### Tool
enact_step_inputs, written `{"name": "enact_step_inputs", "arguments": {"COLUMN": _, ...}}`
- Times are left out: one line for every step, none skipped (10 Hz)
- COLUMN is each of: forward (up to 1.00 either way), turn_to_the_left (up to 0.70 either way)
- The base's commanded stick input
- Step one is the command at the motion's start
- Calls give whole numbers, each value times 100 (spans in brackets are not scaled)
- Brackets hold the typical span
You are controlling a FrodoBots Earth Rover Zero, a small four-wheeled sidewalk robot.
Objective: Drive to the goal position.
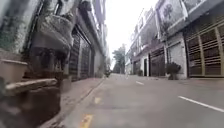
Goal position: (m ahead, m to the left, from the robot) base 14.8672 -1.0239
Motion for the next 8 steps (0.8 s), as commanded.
{"name": "enact_step_inputs", "arguments": {"forward": 50, "turn_to_the_left": -6}}
{"name": "enact_step_inputs", "arguments": {"forward": 50, "turn_to_the_left": -16}}
{"name": "enact_step_inputs", "arguments": {"forward": 50, "turn_to_the_left": -34}}
{"name": "enact_step_inputs", "arguments": {"forward": 50, "turn_to_the_left": -50}}
{"name": "enact_step_inputs", "arguments": {"forward": 50, "turn_to_the_left": -24}}
{"name": "enact_step_inputs", "arguments": {"forward": 50, "turn_to_the_left": 0}}
{"name": "enact_step_inputs", "arguments": {"forward": 50, "turn_to_the_left": 0}}
{"name": "enact_step_inputs", "arguments": {"forward": 50, "turn_to_the_left": 0}}
